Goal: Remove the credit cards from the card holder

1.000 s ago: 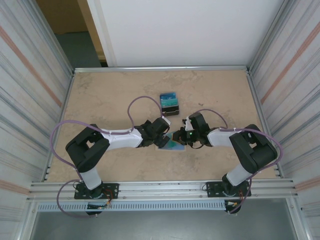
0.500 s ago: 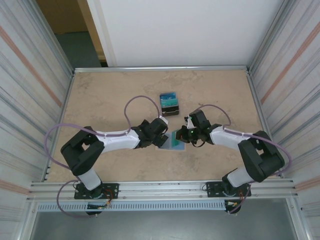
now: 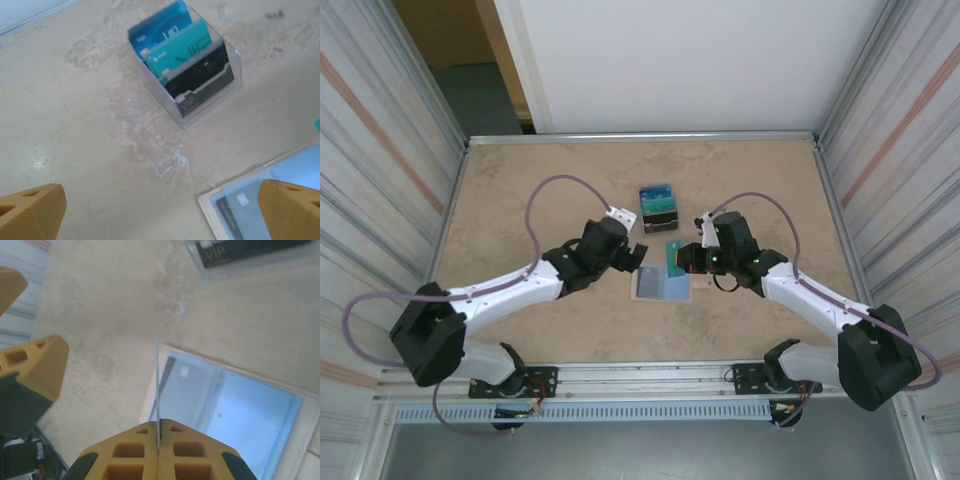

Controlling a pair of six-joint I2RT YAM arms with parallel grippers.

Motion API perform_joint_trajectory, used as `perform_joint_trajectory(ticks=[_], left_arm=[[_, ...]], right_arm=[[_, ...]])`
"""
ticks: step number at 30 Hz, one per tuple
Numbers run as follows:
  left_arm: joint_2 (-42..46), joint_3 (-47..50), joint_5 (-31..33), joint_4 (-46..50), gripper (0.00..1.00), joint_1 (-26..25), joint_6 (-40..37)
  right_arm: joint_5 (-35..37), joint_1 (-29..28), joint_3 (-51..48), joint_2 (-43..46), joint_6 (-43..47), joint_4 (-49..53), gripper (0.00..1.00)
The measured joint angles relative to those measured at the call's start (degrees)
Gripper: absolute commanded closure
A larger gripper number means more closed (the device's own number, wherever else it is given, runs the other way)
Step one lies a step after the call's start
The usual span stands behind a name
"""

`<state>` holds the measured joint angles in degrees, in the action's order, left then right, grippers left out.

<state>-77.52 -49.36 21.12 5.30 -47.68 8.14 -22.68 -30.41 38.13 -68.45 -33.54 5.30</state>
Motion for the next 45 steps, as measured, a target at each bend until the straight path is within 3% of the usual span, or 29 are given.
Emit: perform_joint_trajectory(ticks=[9,16,18,28,32,34,39,41,42,45], left_arm=[[9.75,4.17,-17.42,-3.72,0.02,9.99,3.10],[11.80,2.25,-33.53,-0.90,0.06,10.73,-6.12],[11.78,0.31,-37.05,1.53,0.14,10.73,-9.75],[10.05,-5.38,-48.22,8.04,0.28,11.23,-19.17],[7.13,-8.72,-53.24,12.63,0.39,11.37,-22.69],[5.99,-9.88,-55.52,14.40,0.49,11.37,-24.11],[4.09,-11.41,-61.53,17.66,0.92,11.34,-26.47],[3.98,-11.56,-63.30,18.49,0.98,11.37,-26.82],[4.00,-11.56,-63.60,18.53,0.99,11.37,-26.93],[4.17,-11.54,-64.04,17.90,1.00,11.41,-26.73]], right_arm=[[-5.60,-1.36,1.25,2.69,7.13,-4.70,1.00],[-13.07,-2.84,8.48,0.85,14.91,-2.49,1.00],[-14.97,-3.15,11.15,-0.26,17.31,-0.70,1.00],[-18.88,-5.25,14.93,-1.29,25.11,6.40,1.00],[-20.52,-5.25,15.30,-1.29,26.97,8.74,1.00],[-21.00,-5.25,15.82,-1.29,27.82,9.46,1.00],[-20.61,-5.20,16.41,-1.29,29.38,10.91,0.99],[-20.48,-5.16,16.41,-1.25,29.88,11.28,0.93],[-20.44,-5.20,16.41,-1.16,30.08,11.30,0.84],[-18.67,-5.20,16.39,-0.42,30.16,11.26,0.75]])
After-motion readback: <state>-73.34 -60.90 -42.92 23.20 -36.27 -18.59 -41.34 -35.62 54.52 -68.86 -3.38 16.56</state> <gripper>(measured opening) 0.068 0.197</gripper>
